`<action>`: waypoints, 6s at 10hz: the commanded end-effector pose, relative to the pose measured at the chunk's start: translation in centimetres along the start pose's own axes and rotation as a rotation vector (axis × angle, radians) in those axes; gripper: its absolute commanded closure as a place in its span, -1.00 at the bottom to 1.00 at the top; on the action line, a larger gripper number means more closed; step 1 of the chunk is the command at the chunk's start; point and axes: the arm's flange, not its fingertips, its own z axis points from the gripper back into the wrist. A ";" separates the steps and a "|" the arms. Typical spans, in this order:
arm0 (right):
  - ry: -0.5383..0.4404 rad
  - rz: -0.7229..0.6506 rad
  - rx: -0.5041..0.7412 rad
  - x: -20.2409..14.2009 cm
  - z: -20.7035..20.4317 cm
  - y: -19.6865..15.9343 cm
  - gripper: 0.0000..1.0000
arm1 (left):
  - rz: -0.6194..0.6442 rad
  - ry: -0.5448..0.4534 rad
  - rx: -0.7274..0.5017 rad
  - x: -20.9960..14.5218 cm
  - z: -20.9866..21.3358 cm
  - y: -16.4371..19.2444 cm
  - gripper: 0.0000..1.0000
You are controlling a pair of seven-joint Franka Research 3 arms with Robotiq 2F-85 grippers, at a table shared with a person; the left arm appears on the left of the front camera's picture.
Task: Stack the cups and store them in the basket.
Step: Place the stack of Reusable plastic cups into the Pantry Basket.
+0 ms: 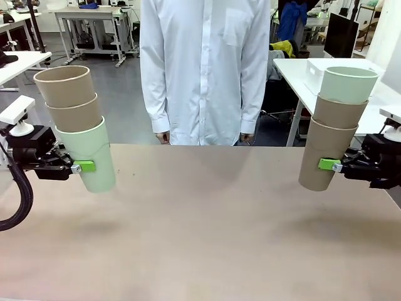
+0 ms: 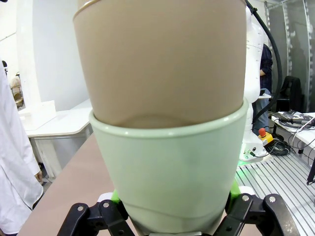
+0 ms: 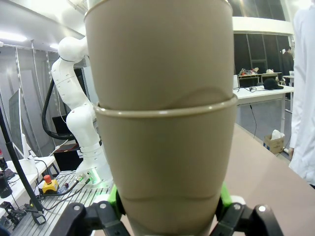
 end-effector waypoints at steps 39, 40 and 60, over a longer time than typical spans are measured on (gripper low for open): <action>-0.006 0.007 -0.007 0.4 -0.4 -0.1 -0.70 | -0.011 -0.006 -0.001 0.5 -0.1 -0.2 -0.70; -0.006 0.007 -0.007 0.4 -0.4 -0.1 -0.70 | -0.011 -0.006 -0.001 0.5 -0.1 -0.2 -0.70; -0.006 0.007 -0.007 0.4 -0.4 -0.1 -0.70 | -0.011 -0.006 -0.001 0.5 -0.1 -0.2 -0.70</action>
